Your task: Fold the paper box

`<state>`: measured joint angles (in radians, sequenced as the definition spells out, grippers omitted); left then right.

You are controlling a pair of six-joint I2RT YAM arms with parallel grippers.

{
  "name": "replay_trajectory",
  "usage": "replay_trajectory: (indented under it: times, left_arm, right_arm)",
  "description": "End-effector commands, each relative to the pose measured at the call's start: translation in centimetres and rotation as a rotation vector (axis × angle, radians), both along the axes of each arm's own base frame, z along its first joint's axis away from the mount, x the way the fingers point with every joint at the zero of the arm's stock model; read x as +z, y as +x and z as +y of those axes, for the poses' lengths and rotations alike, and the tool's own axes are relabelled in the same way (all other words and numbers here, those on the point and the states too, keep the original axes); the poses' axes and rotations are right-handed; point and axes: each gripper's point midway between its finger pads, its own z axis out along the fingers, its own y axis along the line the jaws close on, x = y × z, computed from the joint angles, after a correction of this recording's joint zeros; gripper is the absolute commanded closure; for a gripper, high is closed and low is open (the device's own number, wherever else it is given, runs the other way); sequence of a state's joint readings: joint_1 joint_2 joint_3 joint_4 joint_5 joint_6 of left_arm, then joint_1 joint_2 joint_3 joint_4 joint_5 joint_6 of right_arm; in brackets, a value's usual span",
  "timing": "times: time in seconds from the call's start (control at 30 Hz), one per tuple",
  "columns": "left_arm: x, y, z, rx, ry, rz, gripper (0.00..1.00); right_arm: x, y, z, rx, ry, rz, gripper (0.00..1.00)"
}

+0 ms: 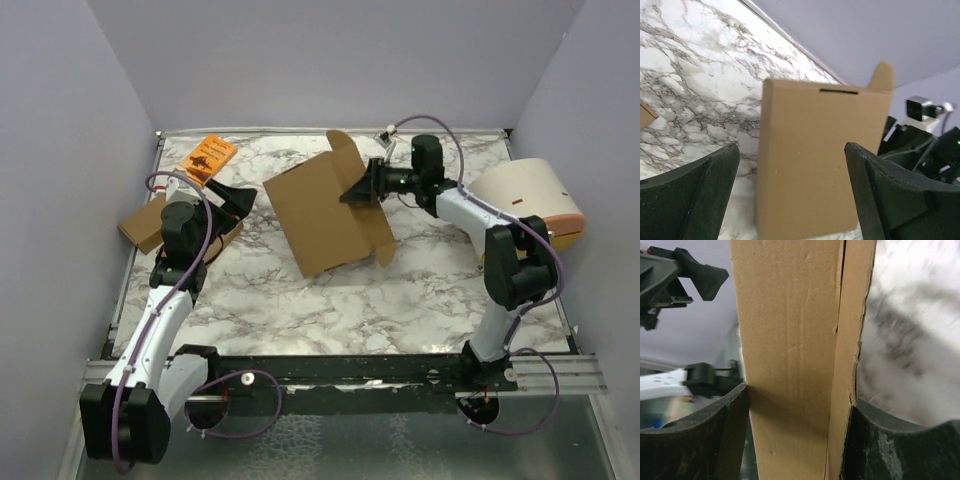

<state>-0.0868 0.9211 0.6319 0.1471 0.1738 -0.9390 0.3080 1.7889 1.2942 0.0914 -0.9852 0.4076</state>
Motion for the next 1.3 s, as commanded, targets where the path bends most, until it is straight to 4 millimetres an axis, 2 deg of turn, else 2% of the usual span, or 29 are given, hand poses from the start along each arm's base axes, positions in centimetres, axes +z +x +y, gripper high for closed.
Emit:
replay_trajectory:
  times: [0.0, 0.3, 0.53, 0.77, 0.97, 1.17, 1.27]
  left_arm:
    - [-1.2, -0.4, -0.5, -0.088, 0.135, -0.02, 0.11]
    - [-5.2, -0.5, -1.6, -0.166, 0.137, 0.102, 0.11]
    - [-8.7, -0.8, -2.2, -0.2, 0.125, 0.252, 0.12]
    - [-12.7, -1.9, -4.8, -0.27, 0.188, 0.394, 0.12]
    - [-16.2, -2.3, -6.6, -0.33, 0.303, 0.531, 0.14]
    - [-17.6, -1.2, -6.2, -0.326, 0.4, 0.576, 0.19]
    - [-18.1, -0.5, -6.1, -0.342, 0.443, 0.59, 0.28]
  right_arm:
    - [-1.9, -3.1, 1.2, 0.063, 0.139, 0.346, 0.54]
    - [-8.8, -2.9, 1.4, -0.08, 0.14, 0.66, 0.52]
    - [-11.8, -2.8, 1.7, -0.074, 0.104, 0.684, 0.49]
    - [-14.3, -2.9, 1.4, -0.078, 0.038, 0.667, 0.44]
    - [-15.0, -2.6, 1.1, -0.08, -0.02, 0.613, 0.39]
    - [-14.8, -2.3, 0.8, -0.061, -0.075, 0.538, 0.27]
    - [-14.9, -1.9, 0.5, -0.061, -0.102, 0.505, 0.23]
